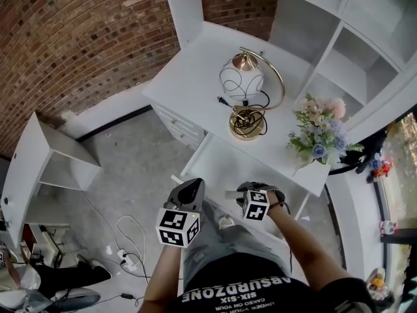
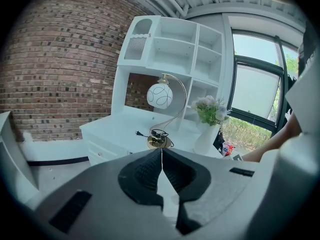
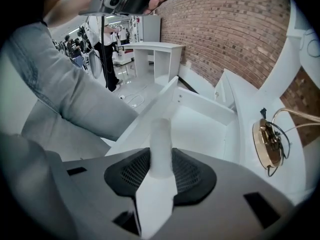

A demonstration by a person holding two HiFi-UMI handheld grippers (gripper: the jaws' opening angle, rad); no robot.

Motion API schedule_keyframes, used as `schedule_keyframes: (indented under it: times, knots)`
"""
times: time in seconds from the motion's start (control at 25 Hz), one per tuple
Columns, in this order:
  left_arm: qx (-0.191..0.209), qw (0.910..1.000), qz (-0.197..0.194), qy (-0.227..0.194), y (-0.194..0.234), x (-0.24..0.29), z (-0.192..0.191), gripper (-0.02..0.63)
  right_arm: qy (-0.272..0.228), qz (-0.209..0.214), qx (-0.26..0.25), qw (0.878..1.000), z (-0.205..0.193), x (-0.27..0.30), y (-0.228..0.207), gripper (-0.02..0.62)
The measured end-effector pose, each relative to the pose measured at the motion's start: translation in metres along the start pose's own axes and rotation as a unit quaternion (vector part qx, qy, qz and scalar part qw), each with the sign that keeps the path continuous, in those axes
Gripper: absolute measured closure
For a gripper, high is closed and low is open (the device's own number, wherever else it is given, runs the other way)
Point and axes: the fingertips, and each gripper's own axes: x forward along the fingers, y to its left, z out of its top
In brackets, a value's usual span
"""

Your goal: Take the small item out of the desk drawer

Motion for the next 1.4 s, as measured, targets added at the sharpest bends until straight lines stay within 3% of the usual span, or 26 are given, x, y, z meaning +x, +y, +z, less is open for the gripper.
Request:
schedule_keyframes:
  times: [0.6, 0.96, 1.12, 1.4]
  knots:
    - [0.001, 1.0000, 0.004, -0.001, -0.011, -0.008, -0.001, 0.601, -0.043, -0.041, 0.029, 0.998, 0.019, -0.043, -0.005, 0.460]
    - [0.003, 1.0000, 0.002, 0.002, -0.021, -0.011, -0.005, 0.601, -0.094, -0.071, 0.063, 0.991, 0.033, -0.073, -0.006, 0.460]
    - [0.005, 1.0000, 0.001, 0.004, -0.026, -0.013, -0.005, 0.601, -0.134, -0.077, 0.112, 0.982, 0.038, -0.091, -0.005, 0.460]
    - [0.009, 1.0000, -0.002, 0.004, -0.035, -0.015, -0.006, 0.601, -0.222, -0.081, 0.194, 0.952, 0.050, -0.126, -0.010, 0.460]
